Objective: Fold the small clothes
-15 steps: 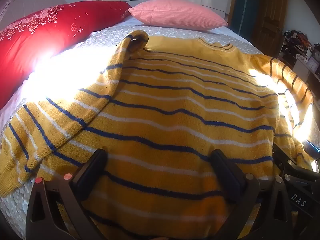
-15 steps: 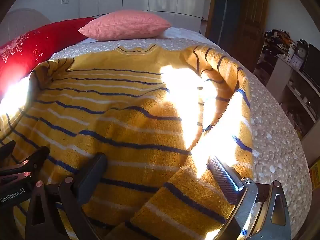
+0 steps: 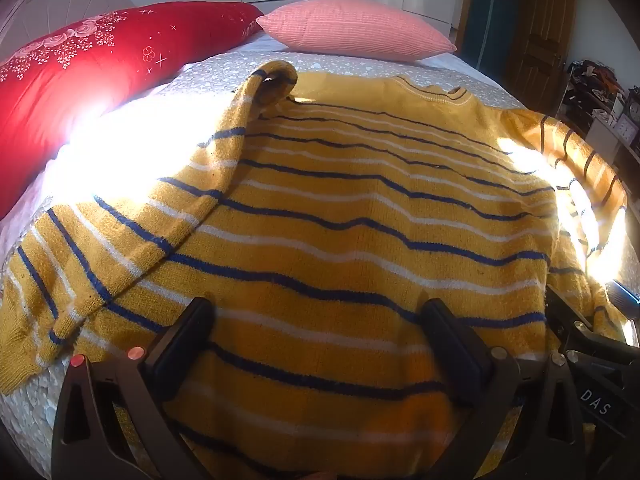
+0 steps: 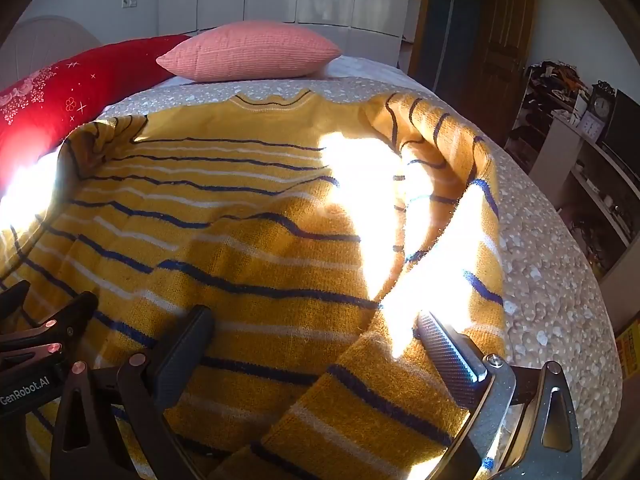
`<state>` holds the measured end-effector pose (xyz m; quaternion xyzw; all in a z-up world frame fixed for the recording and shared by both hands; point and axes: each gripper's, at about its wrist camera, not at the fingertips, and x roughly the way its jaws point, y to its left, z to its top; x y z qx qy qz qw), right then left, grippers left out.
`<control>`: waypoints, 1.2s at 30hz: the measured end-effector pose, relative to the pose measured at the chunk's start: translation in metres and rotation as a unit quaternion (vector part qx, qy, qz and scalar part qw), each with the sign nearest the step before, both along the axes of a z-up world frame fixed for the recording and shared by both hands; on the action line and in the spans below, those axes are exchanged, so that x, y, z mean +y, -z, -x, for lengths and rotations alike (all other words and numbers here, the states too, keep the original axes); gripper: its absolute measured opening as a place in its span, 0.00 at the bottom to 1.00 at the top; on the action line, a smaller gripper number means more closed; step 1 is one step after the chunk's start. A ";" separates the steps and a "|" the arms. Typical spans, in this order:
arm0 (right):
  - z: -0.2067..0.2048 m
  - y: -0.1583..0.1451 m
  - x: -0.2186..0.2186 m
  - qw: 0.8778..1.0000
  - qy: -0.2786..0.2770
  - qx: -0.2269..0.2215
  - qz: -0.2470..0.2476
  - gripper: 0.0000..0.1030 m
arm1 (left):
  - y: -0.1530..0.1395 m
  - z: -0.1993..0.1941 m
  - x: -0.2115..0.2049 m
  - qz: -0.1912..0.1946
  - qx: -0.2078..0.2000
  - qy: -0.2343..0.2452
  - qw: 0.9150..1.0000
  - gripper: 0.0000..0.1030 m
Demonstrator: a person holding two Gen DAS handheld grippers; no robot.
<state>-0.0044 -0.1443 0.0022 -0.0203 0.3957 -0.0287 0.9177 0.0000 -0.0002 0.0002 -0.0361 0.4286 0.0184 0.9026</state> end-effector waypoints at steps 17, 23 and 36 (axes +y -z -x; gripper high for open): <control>0.000 -0.001 0.001 1.000 0.001 0.000 0.007 1.00 | 0.000 0.000 0.000 0.000 0.000 0.000 1.000 1.00; 0.000 -0.001 0.001 1.000 0.001 -0.001 0.007 1.00 | 0.000 0.000 0.000 0.000 0.000 0.000 1.000 1.00; 0.000 -0.001 0.002 1.000 0.002 -0.002 0.007 1.00 | 0.000 0.000 0.000 0.000 0.000 0.000 1.000 1.00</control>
